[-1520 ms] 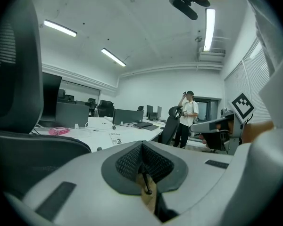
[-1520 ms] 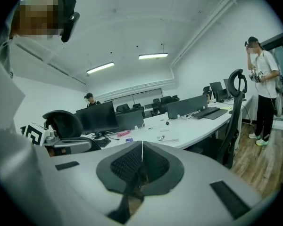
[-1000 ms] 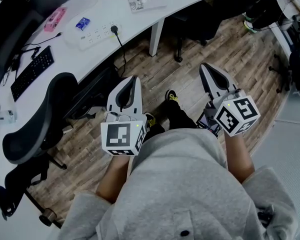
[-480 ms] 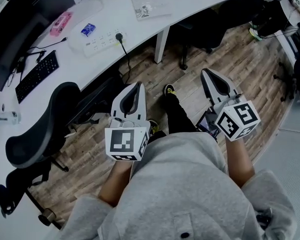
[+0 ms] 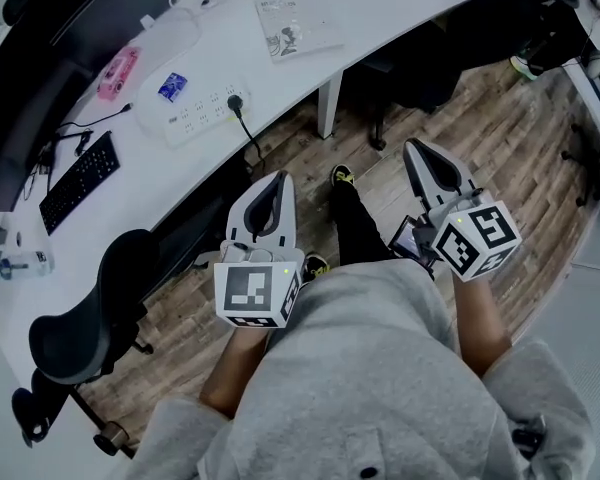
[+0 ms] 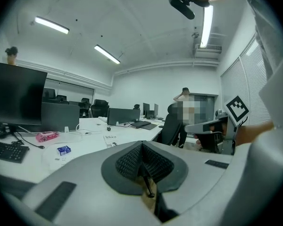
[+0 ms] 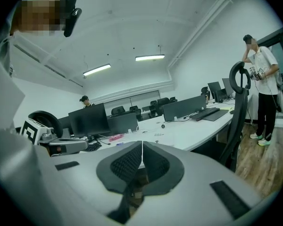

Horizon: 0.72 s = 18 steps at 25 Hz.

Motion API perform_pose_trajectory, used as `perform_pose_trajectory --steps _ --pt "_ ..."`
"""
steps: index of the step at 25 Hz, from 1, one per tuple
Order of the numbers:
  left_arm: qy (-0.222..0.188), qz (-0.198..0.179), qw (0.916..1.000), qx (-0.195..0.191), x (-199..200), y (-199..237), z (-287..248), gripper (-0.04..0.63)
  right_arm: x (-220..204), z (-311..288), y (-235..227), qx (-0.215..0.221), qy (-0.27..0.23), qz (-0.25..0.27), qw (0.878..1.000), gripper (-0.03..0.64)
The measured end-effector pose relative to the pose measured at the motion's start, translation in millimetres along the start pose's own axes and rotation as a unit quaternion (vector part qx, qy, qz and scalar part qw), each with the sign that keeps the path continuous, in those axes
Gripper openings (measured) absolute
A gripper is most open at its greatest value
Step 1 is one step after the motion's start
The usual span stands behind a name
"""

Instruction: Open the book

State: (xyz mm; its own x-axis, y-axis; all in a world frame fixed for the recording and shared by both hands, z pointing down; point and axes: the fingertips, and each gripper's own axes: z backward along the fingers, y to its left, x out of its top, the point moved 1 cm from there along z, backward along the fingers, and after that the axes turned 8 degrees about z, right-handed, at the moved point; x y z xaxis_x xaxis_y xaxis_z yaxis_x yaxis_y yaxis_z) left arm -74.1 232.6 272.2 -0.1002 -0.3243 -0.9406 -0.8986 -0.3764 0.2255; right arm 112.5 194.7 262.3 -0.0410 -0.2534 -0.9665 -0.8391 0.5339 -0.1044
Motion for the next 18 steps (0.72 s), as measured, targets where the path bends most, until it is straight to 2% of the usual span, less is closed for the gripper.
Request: perform_pose_trajectory --steps 5,18 --pt "0.007 0.001 1.0000 0.006 11.1 16.1 -43.9 0.011 4.3 -40.9 -31.0 0.011 0.011 -0.001 1.000 0.032" --pt "0.032 0.019 0.9992 0.012 9.1 48.1 -129.8 0.011 6.9 -98.2 -93.5 -0.004 0.028 0.006 1.000 0.032"
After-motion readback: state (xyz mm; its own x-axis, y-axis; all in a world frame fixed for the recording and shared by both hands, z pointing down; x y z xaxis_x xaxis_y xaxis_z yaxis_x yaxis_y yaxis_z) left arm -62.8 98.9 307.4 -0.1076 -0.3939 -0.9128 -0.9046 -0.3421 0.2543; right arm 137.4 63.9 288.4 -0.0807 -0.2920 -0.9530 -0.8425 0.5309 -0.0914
